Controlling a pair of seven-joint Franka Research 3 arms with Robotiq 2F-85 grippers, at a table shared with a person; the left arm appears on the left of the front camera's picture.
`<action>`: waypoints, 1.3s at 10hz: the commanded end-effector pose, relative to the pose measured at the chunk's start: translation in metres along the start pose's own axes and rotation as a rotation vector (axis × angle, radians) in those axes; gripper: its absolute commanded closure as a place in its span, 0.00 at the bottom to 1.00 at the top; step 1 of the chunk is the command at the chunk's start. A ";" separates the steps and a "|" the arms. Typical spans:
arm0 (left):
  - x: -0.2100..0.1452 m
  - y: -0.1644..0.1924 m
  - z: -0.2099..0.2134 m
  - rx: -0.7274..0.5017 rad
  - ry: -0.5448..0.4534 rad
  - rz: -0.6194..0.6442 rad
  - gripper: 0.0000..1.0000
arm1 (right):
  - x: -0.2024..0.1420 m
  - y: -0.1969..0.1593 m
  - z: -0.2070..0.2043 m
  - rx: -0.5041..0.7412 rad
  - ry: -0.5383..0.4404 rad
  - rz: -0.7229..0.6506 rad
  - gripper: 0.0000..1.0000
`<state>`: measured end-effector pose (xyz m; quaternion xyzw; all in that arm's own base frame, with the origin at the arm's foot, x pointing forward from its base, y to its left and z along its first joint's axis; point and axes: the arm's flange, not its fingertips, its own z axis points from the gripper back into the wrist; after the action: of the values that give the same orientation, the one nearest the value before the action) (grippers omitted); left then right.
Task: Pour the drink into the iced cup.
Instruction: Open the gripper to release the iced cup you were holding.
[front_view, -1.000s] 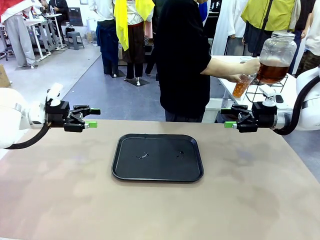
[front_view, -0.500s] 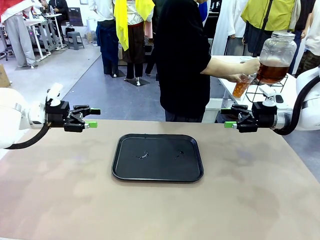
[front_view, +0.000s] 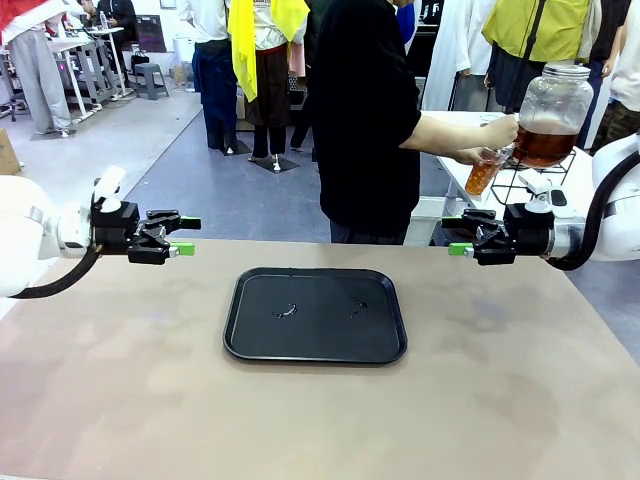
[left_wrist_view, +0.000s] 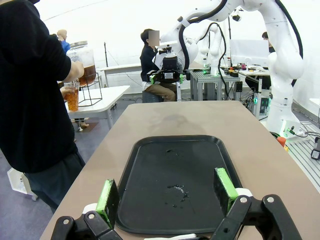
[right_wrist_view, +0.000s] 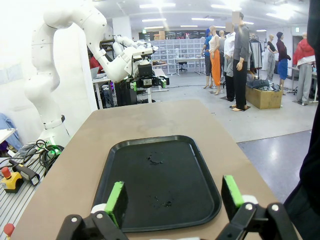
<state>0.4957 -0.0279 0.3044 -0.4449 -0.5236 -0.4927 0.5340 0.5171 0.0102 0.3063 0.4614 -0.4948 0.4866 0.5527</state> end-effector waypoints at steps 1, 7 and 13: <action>0.001 0.000 0.000 0.000 -0.002 -0.001 0.00 | 0.003 -0.002 -0.001 0.010 0.007 -0.007 0.00; 0.001 0.000 0.000 0.000 -0.002 -0.001 0.00 | 0.003 -0.002 -0.001 0.010 0.007 -0.007 0.00; 0.001 0.000 0.000 0.000 -0.002 -0.001 0.00 | 0.003 -0.002 -0.001 0.010 0.007 -0.007 0.00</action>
<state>0.4957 -0.0279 0.3044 -0.4449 -0.5236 -0.4927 0.5340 0.5171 0.0102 0.3063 0.4614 -0.4948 0.4866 0.5527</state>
